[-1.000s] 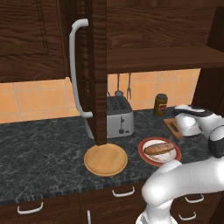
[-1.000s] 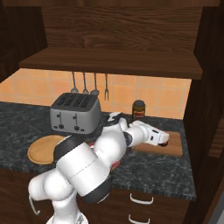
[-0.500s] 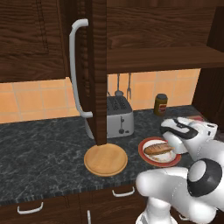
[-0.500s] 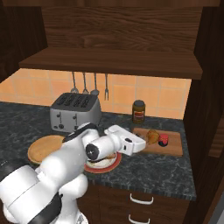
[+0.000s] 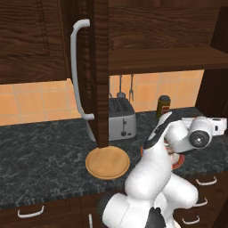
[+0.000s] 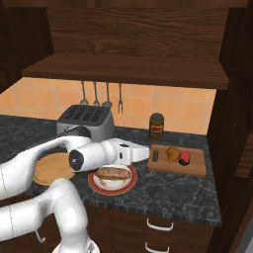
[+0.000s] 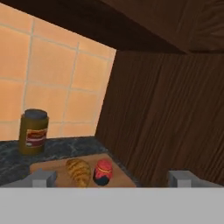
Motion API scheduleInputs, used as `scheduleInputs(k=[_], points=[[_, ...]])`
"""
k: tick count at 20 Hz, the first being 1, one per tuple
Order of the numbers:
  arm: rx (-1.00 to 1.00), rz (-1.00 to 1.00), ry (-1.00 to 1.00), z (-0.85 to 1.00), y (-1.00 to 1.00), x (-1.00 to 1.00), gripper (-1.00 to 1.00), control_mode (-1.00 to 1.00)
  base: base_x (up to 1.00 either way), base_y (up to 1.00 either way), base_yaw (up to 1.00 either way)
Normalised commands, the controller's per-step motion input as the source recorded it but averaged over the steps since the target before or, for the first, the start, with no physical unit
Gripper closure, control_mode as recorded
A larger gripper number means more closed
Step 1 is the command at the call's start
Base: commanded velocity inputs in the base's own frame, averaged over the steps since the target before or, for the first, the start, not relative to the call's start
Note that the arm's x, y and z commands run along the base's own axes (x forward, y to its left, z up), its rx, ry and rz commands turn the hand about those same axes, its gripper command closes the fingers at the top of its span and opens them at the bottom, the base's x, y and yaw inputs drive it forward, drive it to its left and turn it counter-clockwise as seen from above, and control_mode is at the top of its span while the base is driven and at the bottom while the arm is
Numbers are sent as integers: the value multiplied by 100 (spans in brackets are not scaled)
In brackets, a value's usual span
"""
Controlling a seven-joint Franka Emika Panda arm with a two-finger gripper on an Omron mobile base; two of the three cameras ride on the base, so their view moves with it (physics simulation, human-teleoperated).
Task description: From the different types of pastries on the counter, select a croissant and place it on the cutting board. Then retrieve a jar of jam from the cabinet and place it alongside the croissant on the cutting board.
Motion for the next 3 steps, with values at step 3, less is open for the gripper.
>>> scheduleInputs(k=[3], points=[[0, 20, 24, 0, 100, -100, -100, -100, 0, 0, 0]])
